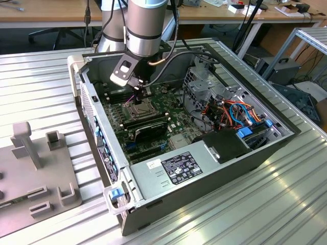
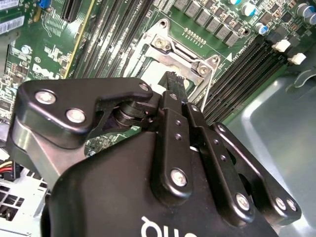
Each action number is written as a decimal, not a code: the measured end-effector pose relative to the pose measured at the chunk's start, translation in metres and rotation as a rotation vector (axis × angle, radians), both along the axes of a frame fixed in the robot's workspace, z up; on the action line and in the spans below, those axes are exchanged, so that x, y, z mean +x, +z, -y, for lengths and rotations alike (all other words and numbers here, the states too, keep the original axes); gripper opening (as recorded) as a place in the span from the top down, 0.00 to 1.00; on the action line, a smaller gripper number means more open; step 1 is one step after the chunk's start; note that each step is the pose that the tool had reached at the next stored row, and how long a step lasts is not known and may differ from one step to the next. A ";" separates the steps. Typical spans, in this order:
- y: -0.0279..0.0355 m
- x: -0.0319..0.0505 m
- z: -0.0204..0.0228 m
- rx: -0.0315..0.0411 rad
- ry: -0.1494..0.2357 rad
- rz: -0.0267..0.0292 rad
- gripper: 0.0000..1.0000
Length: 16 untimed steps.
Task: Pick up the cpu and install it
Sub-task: 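Install the first cpu locking lever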
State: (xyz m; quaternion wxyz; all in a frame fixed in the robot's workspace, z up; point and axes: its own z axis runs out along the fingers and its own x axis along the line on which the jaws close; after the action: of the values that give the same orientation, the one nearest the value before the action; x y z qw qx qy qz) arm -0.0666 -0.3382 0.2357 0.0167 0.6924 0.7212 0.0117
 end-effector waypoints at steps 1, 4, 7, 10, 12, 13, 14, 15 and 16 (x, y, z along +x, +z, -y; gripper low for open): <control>0.0000 0.0000 0.0000 0.0000 0.016 0.0000 0.89; -0.0001 0.0000 0.0000 0.0000 0.075 0.0000 0.89; -0.0002 0.0000 0.0000 0.0000 0.134 0.0000 0.89; -0.0002 0.0000 0.0000 0.0000 0.142 0.0000 0.89; -0.0002 0.0000 0.0000 0.0000 0.143 0.0000 0.89; -0.0002 0.0000 0.0000 0.0000 0.143 0.0000 0.89; -0.0002 0.0000 0.0000 0.0000 0.143 0.0000 0.89; -0.0002 0.0000 0.0000 0.0000 0.143 0.0000 0.89; -0.0002 0.0000 0.0000 0.0000 0.143 0.0000 0.89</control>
State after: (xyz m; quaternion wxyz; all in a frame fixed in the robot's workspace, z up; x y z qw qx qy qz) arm -0.0666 -0.3382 0.2355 0.0158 0.6390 0.7689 0.0128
